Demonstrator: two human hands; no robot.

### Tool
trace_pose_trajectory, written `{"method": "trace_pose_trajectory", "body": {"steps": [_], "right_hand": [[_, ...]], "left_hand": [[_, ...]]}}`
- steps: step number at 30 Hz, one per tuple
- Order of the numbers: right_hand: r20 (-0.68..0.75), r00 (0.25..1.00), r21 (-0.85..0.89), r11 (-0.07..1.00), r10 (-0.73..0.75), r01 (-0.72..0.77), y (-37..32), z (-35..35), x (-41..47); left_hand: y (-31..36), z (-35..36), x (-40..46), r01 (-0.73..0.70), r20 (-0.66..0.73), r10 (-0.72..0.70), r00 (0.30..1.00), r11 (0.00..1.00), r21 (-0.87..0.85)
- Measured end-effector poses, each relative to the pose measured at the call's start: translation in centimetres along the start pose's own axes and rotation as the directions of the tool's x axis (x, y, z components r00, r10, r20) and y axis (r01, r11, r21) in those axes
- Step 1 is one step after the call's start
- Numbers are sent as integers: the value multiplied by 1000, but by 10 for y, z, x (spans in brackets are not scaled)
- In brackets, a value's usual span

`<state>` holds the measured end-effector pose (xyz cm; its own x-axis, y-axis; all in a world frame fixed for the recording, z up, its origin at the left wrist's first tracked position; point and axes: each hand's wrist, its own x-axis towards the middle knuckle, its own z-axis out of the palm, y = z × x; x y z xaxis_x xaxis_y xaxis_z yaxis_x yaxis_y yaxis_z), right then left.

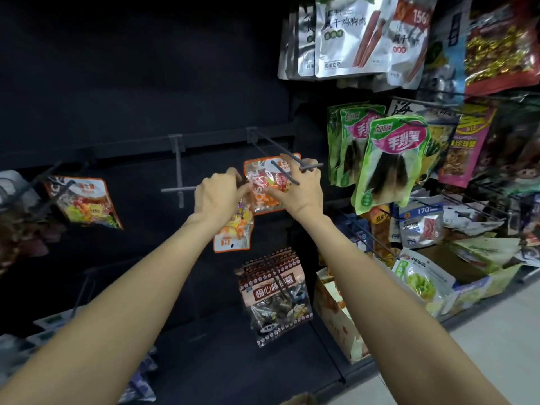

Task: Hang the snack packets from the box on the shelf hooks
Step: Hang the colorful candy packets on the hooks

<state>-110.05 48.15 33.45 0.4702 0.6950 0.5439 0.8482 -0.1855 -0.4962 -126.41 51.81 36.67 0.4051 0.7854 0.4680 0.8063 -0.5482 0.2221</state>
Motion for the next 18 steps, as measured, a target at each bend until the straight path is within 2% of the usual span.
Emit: {"method": "trace_pose_trajectory", "body": {"steps": [2,5,8,10,12,15,18], "right_hand": [[-17,1000,-8,1000,-12,12,-3,8,3],[48,998,27,999,45,-47,-1,12,-10],[94,992,279,954,87,-110,4,-6,-49],[188,967,518,819,173,-247,7,-25,-88],[325,914,689,601,244,-405,5,-43,-130],[498,832,745,369,245,-555,-12,-59,-173],[512,816,786,239,268,-571,-31,-66,-189]], "left_hand": [[-6,-2,-12,-8,25,9,1000,999,-42],[-12,-11,-38,-67,35,71,997,993,-100],[-14,-19,-60,-104,6,108,994,972,-209],[-15,-21,-73,-108,-51,98,994,953,-284],[-14,-20,-85,-88,-111,50,993,923,-374],[-2,-18,-107,16,-128,-116,985,800,-599],[14,-17,-130,147,-2,-230,973,629,-764]]}}
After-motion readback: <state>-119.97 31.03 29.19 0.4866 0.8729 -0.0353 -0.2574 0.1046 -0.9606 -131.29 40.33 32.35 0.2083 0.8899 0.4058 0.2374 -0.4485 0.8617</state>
